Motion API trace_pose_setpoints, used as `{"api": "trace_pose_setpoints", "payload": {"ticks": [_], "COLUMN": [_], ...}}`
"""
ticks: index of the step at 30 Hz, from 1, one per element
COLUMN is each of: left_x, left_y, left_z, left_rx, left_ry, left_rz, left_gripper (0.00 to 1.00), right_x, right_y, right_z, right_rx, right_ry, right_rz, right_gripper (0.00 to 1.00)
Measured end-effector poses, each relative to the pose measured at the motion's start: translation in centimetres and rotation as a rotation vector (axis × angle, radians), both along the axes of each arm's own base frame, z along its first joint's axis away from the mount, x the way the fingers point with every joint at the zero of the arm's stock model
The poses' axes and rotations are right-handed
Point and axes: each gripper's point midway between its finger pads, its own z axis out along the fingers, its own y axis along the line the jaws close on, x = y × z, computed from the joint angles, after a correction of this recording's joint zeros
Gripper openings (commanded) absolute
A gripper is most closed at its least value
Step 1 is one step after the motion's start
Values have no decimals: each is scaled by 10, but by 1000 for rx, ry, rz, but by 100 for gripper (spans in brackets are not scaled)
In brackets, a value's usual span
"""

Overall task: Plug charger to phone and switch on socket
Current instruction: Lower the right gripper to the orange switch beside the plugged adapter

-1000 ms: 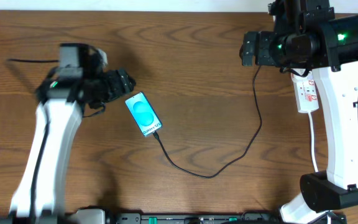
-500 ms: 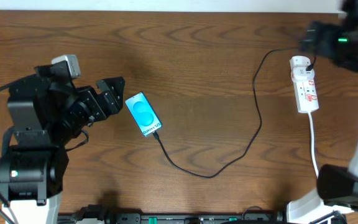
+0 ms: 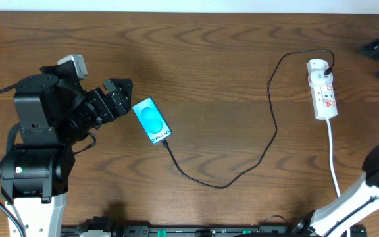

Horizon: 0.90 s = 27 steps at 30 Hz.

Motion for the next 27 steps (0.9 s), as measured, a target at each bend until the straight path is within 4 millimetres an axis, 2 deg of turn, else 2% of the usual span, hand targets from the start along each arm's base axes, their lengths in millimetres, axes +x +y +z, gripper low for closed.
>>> {"api": "trace_pose_setpoints", "payload": {"ticks": [5,8,17,21,27], "left_x": [0,0,6,9,10], "left_y": [0,0,0,0,0], "left_z": [-1,-1,-18,-23,-25], "left_rx": [-1,0,-1,-1,-1], "left_ry": [3,6,71,90,96], "left_rz": [0,1,1,0,1], "left_gripper": [93,92,93,93,93], "right_x": [15,15,12,15,21], "right_y": [3,6,14,7,-3], "right_z": [-61,-82,-115,-129,-136], "right_rx": [132,169,178,125,53], "right_ry": [63,88,93,84,67], "right_rz": [60,94,209,240,248], "right_gripper": [99,99,99,99,99]}}
